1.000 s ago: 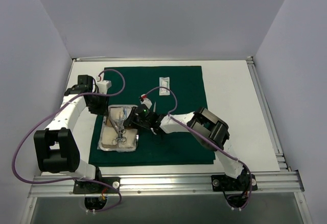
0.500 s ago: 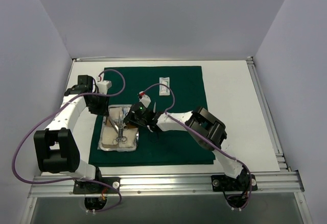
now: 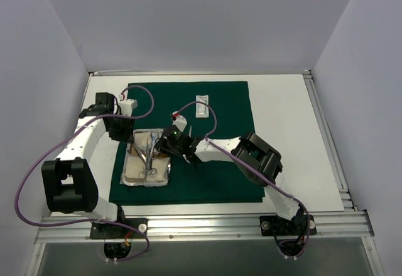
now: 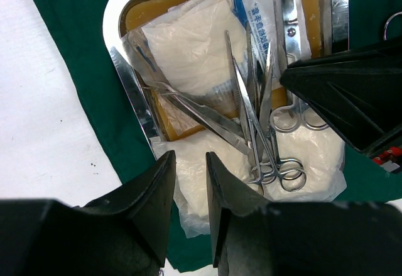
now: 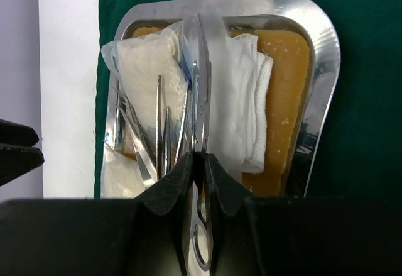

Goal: Open and lay out the surgical kit
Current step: Pick up the medical item from the container.

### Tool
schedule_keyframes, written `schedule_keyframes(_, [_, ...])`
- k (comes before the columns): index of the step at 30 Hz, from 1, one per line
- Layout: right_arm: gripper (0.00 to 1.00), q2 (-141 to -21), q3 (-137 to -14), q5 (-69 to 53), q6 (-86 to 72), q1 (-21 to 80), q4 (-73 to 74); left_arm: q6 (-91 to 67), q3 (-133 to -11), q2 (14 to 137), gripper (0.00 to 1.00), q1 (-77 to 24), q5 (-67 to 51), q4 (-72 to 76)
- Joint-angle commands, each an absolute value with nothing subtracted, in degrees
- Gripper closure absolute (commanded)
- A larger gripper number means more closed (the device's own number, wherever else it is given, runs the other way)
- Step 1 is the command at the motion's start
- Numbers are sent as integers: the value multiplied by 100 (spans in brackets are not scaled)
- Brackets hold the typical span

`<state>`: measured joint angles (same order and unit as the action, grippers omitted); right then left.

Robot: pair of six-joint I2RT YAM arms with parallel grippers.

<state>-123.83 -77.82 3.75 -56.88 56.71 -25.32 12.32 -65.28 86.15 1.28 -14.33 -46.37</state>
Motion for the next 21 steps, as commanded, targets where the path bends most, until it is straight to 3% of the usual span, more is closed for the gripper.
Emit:
schedule_keyframes(1, [100,-11874,-7629,589,-5511,5678,-2399,1292,-6565,8499,65,158,-1556,-4658])
schedule_keyframes(14, [100,-11584,-7453,369,-5476,5555,-2294,1292,-6601,8508,65,167,-1582,-4684])
schedule_keyframes(21, [100,-11523,-7190,-272,-5230,5528,-2996,1336,-6601,8490,65,167,-1626,-4720])
